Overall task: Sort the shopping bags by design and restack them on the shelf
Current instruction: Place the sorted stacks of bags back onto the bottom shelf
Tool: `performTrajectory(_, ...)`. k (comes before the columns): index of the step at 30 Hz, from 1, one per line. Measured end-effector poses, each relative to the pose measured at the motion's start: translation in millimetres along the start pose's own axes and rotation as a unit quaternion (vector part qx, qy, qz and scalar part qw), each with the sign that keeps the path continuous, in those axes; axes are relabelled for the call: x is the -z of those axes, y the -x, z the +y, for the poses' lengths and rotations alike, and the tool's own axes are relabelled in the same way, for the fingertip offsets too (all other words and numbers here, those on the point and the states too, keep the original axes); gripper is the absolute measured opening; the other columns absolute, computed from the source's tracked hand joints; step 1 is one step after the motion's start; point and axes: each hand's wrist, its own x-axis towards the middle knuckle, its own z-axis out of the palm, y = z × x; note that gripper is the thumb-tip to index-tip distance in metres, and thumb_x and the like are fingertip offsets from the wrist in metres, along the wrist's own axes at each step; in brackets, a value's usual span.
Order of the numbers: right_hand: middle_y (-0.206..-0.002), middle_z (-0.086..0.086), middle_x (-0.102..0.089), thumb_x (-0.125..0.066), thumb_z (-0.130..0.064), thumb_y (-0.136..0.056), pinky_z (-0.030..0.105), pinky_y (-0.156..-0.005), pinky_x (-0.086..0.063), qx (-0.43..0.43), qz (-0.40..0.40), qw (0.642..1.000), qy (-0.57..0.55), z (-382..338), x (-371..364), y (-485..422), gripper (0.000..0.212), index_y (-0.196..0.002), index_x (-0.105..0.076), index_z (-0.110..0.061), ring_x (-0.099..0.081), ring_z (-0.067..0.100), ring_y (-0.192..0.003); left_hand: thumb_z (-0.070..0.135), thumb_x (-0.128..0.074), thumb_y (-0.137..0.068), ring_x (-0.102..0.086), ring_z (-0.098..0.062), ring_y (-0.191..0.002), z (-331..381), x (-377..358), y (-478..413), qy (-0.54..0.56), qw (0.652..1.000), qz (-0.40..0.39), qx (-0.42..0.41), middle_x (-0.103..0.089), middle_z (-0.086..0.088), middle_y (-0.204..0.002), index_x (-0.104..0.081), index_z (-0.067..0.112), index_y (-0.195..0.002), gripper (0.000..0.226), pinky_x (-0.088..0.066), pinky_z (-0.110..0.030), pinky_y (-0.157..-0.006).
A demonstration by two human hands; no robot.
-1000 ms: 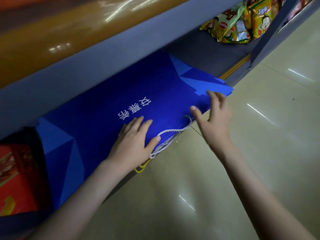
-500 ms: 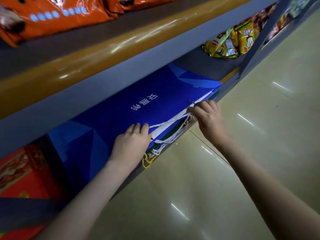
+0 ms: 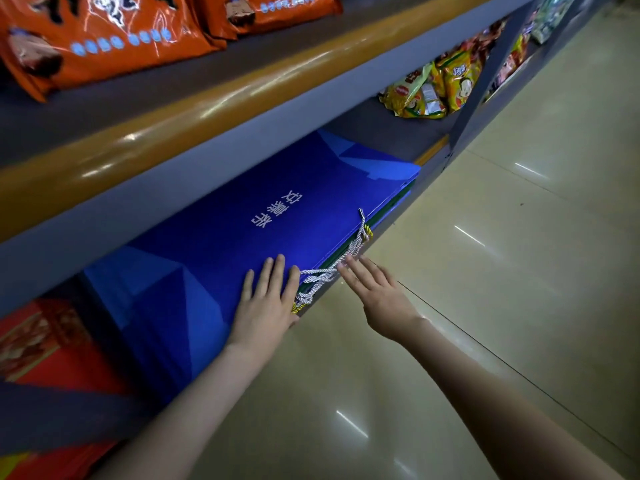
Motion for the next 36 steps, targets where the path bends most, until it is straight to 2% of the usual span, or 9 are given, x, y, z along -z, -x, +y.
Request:
performTrajectory(6,-0.127,0.009,-0.057,-0.071,-0.002,-0.063,0.037,-0.097,-0.035,0.04,0.087,0.995,-0.034,-18,9,-14,0.064,-0.126,-0.056,-0.007,-0.042,0.024,-0.12,0.018,-0.088,-0.056,-0.05,-0.044,-0.121,6,-6,2,-0.008,0.998,0.064,-0.019,-0.048,-0.026,-0.136,-0.036,0.013,-0.129,0.091,-0.043,-0.058,-0.093)
performTrajectory(11,-0.123,0.006,-0.056,-0.078,-0.014,-0.057,0.036,-0.094,-0.027,0.028,0.056,0.998,-0.01,-25,3,-13,0.076,-0.127,-0.048,-0.016,-0.042,0.025,-0.114,0.017,-0.087,-0.056,-0.043,-0.041,-0.129,9,-9,2,-0.054,0.995,0.053,-0.065,-0.037,-0.028,-0.144,-0.054,0.02,-0.131,0.082,-0.039,-0.052,-0.1)
performTrajectory(15,-0.131,0.008,-0.053,-0.071,-0.002,-0.059,0.04,-0.098,-0.034,0.016,0.038,0.999,0.013,-24,-3,-6,0.085,-0.137,-0.04,-0.018,-0.049,0.031,-0.122,0.025,-0.064,-0.083,-0.021,-0.037,-0.142,7,-9,9,-0.139,0.985,0.037,-0.099,-0.001,-0.019,-0.154,-0.031,0.017,-0.141,0.068,-0.025,-0.052,-0.11)
performTrajectory(18,-0.141,0.009,-0.047,-0.067,0.002,-0.058,0.047,-0.1,-0.04,0.011,0.017,1.0,0.013,-28,-5,-2,0.093,-0.142,-0.034,-0.017,-0.045,0.033,-0.129,0.019,-0.054,-0.081,-0.032,-0.029,-0.139,7,-9,7,-0.154,0.975,0.084,-0.133,-0.025,-0.009,-0.154,-0.021,0.01,-0.144,0.071,-0.029,-0.05,-0.11)
performTrajectory(21,-0.142,0.009,-0.046,-0.065,0.003,-0.057,0.047,-0.101,-0.039,0.017,0.022,1.0,-0.006,-32,-6,-1,0.091,-0.142,-0.035,-0.012,-0.043,0.031,-0.131,0.014,-0.057,-0.082,-0.047,-0.029,-0.127,10,-15,2,-0.153,0.972,0.11,-0.143,-0.049,-0.012,-0.139,-0.041,0.007,-0.14,0.06,-0.038,-0.044,-0.105)
performTrajectory(26,-0.146,0.008,-0.042,-0.062,0.002,-0.06,0.044,-0.106,-0.035,0.034,0.012,0.997,-0.072,-36,-7,5,0.089,-0.143,-0.032,-0.009,-0.039,0.027,-0.134,0.005,-0.029,-0.088,-0.05,-0.034,-0.117,10,-17,1,-0.128,0.97,0.125,-0.163,-0.053,-0.014,-0.115,-0.058,0.006,-0.108,0.036,-0.043,-0.047,-0.099)
performTrajectory(29,-0.151,0.006,-0.034,-0.056,-0.002,-0.066,0.043,-0.109,-0.028,0.029,0.003,0.994,-0.102,-34,-11,7,0.088,-0.148,-0.025,-0.013,-0.03,0.025,-0.138,0.008,-0.041,-0.085,-0.045,-0.034,-0.117,11,-15,2,-0.109,0.971,0.134,-0.167,-0.058,-0.013,-0.109,-0.056,0.008,-0.112,0.031,-0.044,-0.047,-0.098)
performTrajectory(33,-0.137,0.007,-0.051,-0.044,-0.016,-0.084,0.037,-0.098,-0.031,0.004,0.114,0.978,-0.177,-30,0,-3,0.051,-0.135,-0.047,-0.011,-0.037,0.024,-0.124,0.032,-0.072,-0.067,-0.046,-0.035,-0.117,10,-3,1,-0.007,0.985,0.105,-0.138,-0.055,-0.016,-0.121,-0.056,0.012,-0.119,0.058,-0.04,-0.051,-0.102)
performTrajectory(36,-0.123,0.009,-0.057,-0.044,-0.022,-0.093,0.037,-0.09,-0.034,-0.046,0.221,0.959,-0.172,-26,17,-17,0.033,-0.122,-0.056,-0.011,-0.043,0.025,-0.108,0.043,-0.056,-0.079,-0.048,-0.034,-0.118,15,11,-4,0.077,0.984,0.142,-0.076,-0.051,-0.02,-0.129,-0.06,0.007,-0.113,0.049,-0.037,-0.053,-0.103)
